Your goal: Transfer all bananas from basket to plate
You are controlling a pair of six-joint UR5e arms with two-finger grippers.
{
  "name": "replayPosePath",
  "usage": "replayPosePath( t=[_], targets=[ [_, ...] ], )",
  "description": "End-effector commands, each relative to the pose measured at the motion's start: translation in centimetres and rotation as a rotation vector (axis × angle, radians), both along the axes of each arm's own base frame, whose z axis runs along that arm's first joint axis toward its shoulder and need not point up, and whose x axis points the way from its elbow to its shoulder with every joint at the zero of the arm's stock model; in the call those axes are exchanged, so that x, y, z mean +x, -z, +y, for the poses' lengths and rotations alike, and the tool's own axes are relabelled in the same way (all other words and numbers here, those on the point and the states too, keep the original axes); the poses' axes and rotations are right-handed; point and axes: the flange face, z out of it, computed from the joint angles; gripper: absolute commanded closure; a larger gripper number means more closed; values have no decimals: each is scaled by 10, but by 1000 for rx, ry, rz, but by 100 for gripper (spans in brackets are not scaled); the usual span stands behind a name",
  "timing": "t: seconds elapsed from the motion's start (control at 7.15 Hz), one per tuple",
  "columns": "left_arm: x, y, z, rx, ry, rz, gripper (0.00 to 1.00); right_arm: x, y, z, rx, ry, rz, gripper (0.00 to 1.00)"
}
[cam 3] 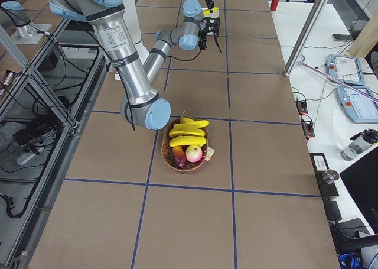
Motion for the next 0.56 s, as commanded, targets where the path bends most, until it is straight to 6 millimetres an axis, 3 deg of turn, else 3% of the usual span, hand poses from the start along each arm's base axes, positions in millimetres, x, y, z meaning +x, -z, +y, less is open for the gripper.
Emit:
replayPosePath(
  t=[0.0,0.42],
  targets=[
    [-6,-33,2,11,-22,-66,100,0,-2,-1,-2,-2,3,0],
    [-13,-44,11,29,-49,-88,100,-1,-1,0,-1,0,2,0]
  ],
)
